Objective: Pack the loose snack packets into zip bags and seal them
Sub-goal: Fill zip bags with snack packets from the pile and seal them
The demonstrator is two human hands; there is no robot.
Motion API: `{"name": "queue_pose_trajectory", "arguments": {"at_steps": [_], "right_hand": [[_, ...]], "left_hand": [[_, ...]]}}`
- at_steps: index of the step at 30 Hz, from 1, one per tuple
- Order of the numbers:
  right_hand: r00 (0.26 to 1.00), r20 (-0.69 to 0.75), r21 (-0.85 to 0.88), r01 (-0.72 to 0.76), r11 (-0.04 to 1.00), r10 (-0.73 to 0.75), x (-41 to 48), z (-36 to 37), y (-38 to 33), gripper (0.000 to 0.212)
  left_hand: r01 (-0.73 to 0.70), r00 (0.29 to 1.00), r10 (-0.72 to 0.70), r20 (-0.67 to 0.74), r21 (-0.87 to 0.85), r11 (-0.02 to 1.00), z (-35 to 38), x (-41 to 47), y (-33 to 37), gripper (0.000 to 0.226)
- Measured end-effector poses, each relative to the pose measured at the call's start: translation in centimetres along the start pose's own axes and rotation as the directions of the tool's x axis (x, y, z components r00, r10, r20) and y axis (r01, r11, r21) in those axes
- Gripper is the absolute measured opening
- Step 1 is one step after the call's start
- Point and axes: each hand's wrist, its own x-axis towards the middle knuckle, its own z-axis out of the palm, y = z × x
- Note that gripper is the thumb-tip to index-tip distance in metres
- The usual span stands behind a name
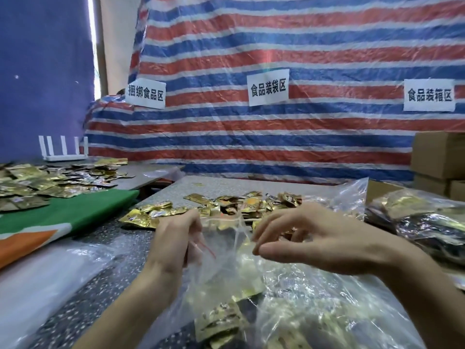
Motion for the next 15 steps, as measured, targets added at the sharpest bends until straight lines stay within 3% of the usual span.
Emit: {"name": "queue_pose_trajectory", "arguments": {"at_steps": [2,5,7,10,13,15], "right_hand": [[0.999,0.027,-0.01,-0.043,0.999,0.043,0.1,0.3,0.4,0.034],[0.999,-0.025,0.086,-0.04,0.995,0.042,0.3,0.5,0.2,0.03],[0.996,-0.087,0.062,0.024,0.998,-0.018,0.3,0.4,0.3,0.045],[0.998,-0.046,-0.004,0.033,0.999,-0.033,0.1,0.3,0.6,0.035],[1.0,-0.003,0.081,-0.014,0.997,0.014,-0.2,-0.2,0.6,0.014],[0.999,0.003,0.167,-0.033,0.985,0.033,-0.5,-0.7,0.5,0.011]], "left_hand": [[0.041,0.993,-0.039,0.107,-0.013,0.999,0.0,0.2,0.2,0.026],[0.126,0.947,-0.102,0.305,-0.058,0.99,0.5,0.0,0.9,0.011],[0.215,0.903,-0.164,0.396,-0.087,0.973,0.3,0.4,1.0,0.017],[0.288,0.824,-0.297,0.483,0.095,0.953,1.1,1.4,0.9,0.017],[0.193,0.863,-0.277,0.422,0.232,0.953,0.7,2.4,-0.2,0.043],[-0.002,0.906,-0.099,0.412,0.238,0.971,1.2,3.6,0.3,0.04]]}}
